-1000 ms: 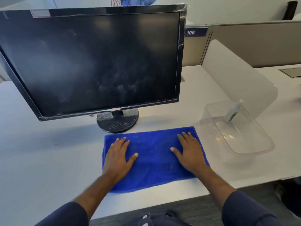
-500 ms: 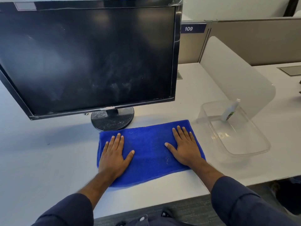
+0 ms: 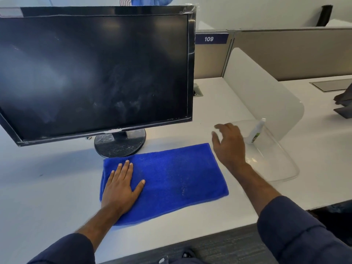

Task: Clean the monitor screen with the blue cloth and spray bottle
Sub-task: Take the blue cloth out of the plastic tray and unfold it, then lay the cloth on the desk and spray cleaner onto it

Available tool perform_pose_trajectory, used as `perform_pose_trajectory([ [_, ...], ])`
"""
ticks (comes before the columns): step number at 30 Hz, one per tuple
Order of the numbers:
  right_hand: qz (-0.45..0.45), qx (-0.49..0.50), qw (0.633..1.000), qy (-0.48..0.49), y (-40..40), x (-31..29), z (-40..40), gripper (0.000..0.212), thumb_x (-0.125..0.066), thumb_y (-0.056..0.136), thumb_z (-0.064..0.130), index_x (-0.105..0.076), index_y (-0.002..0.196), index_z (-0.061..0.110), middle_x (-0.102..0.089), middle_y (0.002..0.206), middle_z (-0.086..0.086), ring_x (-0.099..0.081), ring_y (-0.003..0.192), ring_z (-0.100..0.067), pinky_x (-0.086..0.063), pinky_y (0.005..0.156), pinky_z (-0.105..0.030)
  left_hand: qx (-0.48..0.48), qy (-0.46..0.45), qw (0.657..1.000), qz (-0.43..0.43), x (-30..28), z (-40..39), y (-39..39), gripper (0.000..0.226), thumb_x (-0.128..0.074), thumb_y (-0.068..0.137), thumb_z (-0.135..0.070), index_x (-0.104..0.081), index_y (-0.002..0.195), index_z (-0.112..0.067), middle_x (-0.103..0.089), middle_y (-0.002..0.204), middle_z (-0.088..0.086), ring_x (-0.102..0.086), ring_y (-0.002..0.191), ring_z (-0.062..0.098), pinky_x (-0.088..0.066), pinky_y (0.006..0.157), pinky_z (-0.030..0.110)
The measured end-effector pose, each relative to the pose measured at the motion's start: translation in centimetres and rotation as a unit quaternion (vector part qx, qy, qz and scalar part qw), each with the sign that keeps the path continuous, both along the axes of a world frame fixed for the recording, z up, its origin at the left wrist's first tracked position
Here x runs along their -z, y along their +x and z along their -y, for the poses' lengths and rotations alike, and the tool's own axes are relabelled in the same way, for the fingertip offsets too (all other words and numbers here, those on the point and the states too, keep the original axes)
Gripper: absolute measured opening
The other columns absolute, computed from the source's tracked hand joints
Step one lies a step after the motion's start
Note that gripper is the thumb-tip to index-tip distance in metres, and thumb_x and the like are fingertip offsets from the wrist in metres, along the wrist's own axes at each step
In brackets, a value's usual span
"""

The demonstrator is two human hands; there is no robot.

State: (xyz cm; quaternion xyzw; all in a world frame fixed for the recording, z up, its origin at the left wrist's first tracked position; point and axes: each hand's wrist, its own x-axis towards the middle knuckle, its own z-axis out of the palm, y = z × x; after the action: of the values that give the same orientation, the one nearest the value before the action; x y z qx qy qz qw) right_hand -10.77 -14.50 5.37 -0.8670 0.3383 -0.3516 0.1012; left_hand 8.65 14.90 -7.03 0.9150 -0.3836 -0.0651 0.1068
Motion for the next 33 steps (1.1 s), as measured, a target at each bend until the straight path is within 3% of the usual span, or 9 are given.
perform_pose_trajectory([
  [3,0.004,0.095,0.995,0.022,-1.0,-0.9,3.6,0.037,-0.062,0.090,0.016,-0.058,0.125,0.006,-0.056,0.118,-0.016,-0.052,0.107,-0.033,-0.049,0.083,-0.042,-0.002,-0.002,1.000,-0.003,0.1,0.0,0.0,0.092,-0.004,0.085,-0.080,-0.001,0.158,-0.024,-0.001,0.166,-0.009,0.002,0.153,0.011,0.000,0.125,0.037],
  [7,-0.091,0.191,0.976,0.059,-2.6,-1.0,8.1,0.066,-0.063,0.089,0.019,-0.033,0.145,0.003,-0.036,0.141,-0.023,-0.042,0.120,-0.040,-0.043,0.095,-0.048,-0.005,-0.006,1.000,-0.005,0.2,0.1,0.0,0.092,-0.004,0.085,-0.081,0.000,0.158,-0.025,-0.001,0.166,-0.009,0.002,0.153,0.010,-0.001,0.125,0.037],
  [10,-0.143,0.217,0.963,0.076,-3.4,-0.9,10.0,0.072,-0.059,0.092,0.020,-0.022,0.150,0.000,-0.028,0.147,-0.025,-0.037,0.125,-0.042,-0.040,0.098,-0.049,-0.003,-0.008,1.000,-0.004,0.2,0.0,0.0,0.091,-0.005,0.085,-0.080,-0.001,0.158,-0.025,-0.001,0.166,-0.009,0.002,0.152,0.010,-0.001,0.125,0.037],
  [12,-0.167,0.218,0.957,0.094,-3.6,-0.8,10.7,0.066,-0.058,0.093,0.020,-0.026,0.147,-0.003,-0.032,0.144,-0.027,-0.037,0.125,-0.043,-0.040,0.098,-0.051,-0.004,-0.010,1.000,-0.006,0.1,0.0,0.0,0.092,-0.005,0.085,-0.080,-0.001,0.158,-0.025,-0.001,0.166,-0.009,0.002,0.152,0.010,-0.001,0.125,0.037],
  [15,-0.185,0.212,0.955,0.094,-3.6,-0.9,11.0,0.041,-0.058,0.093,0.016,-0.047,0.126,-0.006,-0.045,0.128,-0.027,-0.044,0.115,-0.043,-0.045,0.090,-0.049,-0.005,-0.013,1.000,-0.009,0.0,0.1,0.0,0.092,-0.006,0.085,-0.081,-0.002,0.158,-0.025,-0.003,0.166,-0.009,0.001,0.152,0.010,-0.001,0.125,0.037],
  [18,-0.144,0.204,0.963,0.104,-3.6,-0.8,10.7,0.028,-0.056,0.090,0.000,-0.056,0.116,-0.008,-0.048,0.121,-0.025,-0.050,0.106,-0.042,-0.045,0.080,-0.042,-0.008,-0.017,1.000,-0.007,-0.2,0.1,-0.2,0.092,-0.006,0.085,-0.080,-0.003,0.158,-0.025,-0.002,0.165,-0.010,0.001,0.152,0.010,-0.001,0.125,0.036],
  [21,-0.111,0.186,0.968,0.125,-3.5,-0.7,10.4,0.029,-0.053,0.087,-0.010,-0.059,0.115,-0.008,-0.050,0.118,-0.025,-0.057,0.096,-0.042,-0.043,0.075,-0.037,-0.010,-0.019,1.000,-0.008,-0.3,0.1,-0.2,0.092,-0.006,0.085,-0.080,-0.003,0.158,-0.025,-0.002,0.165,-0.011,0.001,0.152,0.009,0.000,0.124,0.036],
  [24,-0.100,0.168,0.973,0.118,-3.1,-1.1,9.6,0.025,-0.055,0.086,-0.011,-0.059,0.110,-0.008,-0.052,0.112,-0.025,-0.060,0.091,-0.043,-0.051,0.077,-0.043,-0.009,-0.017,1.000,-0.011,-0.3,0.1,-0.2,0.092,-0.007,0.085,-0.080,-0.003,0.158,-0.024,-0.003,0.165,-0.011,0.001,0.152,0.009,-0.001,0.125,0.036],
  [33,-0.034,0.119,0.992,-0.002,-0.9,-5.6,3.4,0.017,-0.064,0.090,0.002,-0.065,0.106,-0.003,-0.060,0.104,-0.019,-0.063,0.081,-0.035,-0.057,0.072,-0.044,-0.007,-0.010,1.000,-0.006,-0.6,0.1,-0.3,0.093,-0.004,0.084,-0.080,-0.001,0.158,-0.024,-0.001,0.166,-0.010,0.002,0.153,0.010,0.001,0.124,0.035],
])
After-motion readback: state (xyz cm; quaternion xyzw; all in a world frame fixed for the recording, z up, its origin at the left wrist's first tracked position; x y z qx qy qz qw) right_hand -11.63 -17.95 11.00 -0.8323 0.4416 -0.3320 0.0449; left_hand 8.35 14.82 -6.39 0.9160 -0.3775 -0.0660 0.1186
